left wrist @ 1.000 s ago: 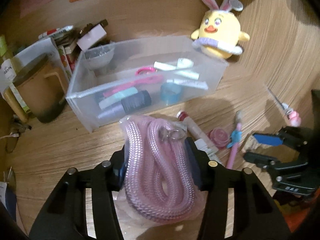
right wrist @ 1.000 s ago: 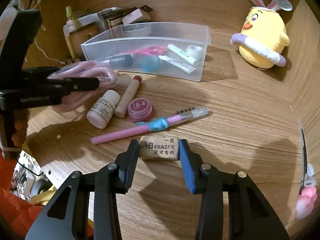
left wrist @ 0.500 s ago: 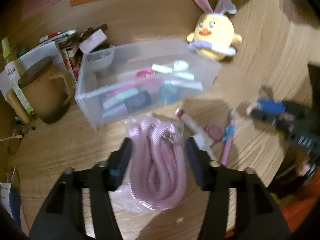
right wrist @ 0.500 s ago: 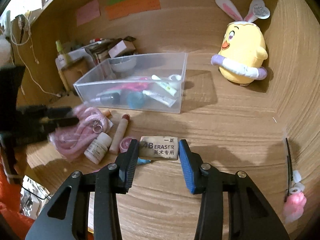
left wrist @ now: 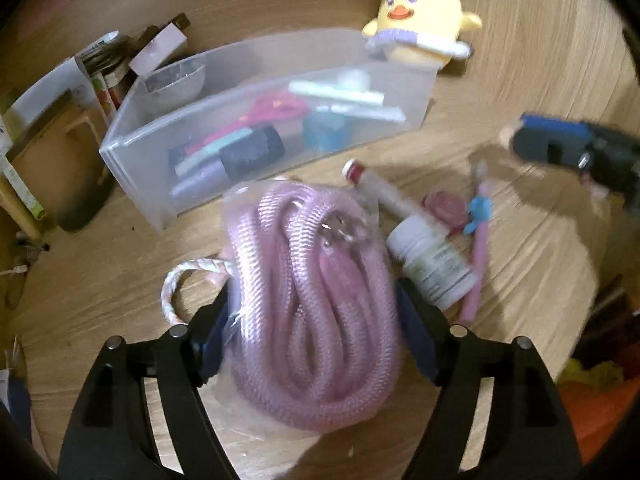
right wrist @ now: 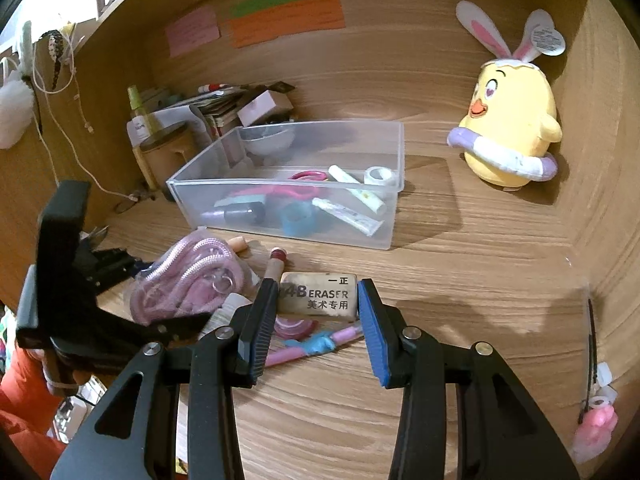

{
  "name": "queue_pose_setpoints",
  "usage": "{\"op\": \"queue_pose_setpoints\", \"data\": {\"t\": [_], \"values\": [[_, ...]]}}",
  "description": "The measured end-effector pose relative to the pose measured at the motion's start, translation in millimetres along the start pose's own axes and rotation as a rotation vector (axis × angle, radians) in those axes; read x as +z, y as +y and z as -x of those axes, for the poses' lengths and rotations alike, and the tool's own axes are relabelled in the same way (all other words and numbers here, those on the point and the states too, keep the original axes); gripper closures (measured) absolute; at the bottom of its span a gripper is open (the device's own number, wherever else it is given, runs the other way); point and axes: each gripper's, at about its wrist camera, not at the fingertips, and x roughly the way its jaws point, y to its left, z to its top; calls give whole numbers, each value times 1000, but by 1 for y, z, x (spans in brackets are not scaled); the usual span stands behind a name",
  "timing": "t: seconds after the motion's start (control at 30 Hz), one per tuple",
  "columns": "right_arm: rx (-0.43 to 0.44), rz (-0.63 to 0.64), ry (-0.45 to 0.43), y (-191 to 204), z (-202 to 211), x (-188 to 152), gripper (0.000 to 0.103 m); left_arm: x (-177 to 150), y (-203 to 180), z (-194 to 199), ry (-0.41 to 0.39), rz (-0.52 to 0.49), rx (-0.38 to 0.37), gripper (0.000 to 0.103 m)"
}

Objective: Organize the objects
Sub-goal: 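Grasp the pink rope bundle with the left tool while the right tool grasps the eraser, then drop the rope bundle and eraser into the clear box with both tools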

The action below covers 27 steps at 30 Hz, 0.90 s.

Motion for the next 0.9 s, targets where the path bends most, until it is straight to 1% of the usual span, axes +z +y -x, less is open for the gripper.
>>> {"op": "queue_pose_setpoints", "data": {"t": [0.03, 0.1, 0.2, 0.37, 0.53, 0.63, 0.77, 0.9], "values": [[2, 0, 2, 0, -1, 0, 66, 0, -3, 3, -10, -11, 4, 34], [3, -1, 6, 1, -4, 1, 66, 0, -3, 4, -25, -1, 14, 40], [3, -9, 8, -1, -6, 2, 66, -1, 1, 8, -46, 27, 23, 44], [-5, -24, -10, -3, -6, 9, 66, 2, 16, 22, -78, 98, 6, 50], [-7, -39, -47, -7, -3, 22, 66, 9, 33, 45, -144, 166, -48, 51], [-4, -50, -61, -9, -5, 32, 66, 16, 40, 59, -180, 179, -67, 51], [-17, -44, -84, -8, -7, 46, 66, 27, 51, 76, -233, 190, -67, 51], [-30, -38, -99, -7, -13, 61, 66, 42, 64, 87, -279, 199, -48, 51]]}}
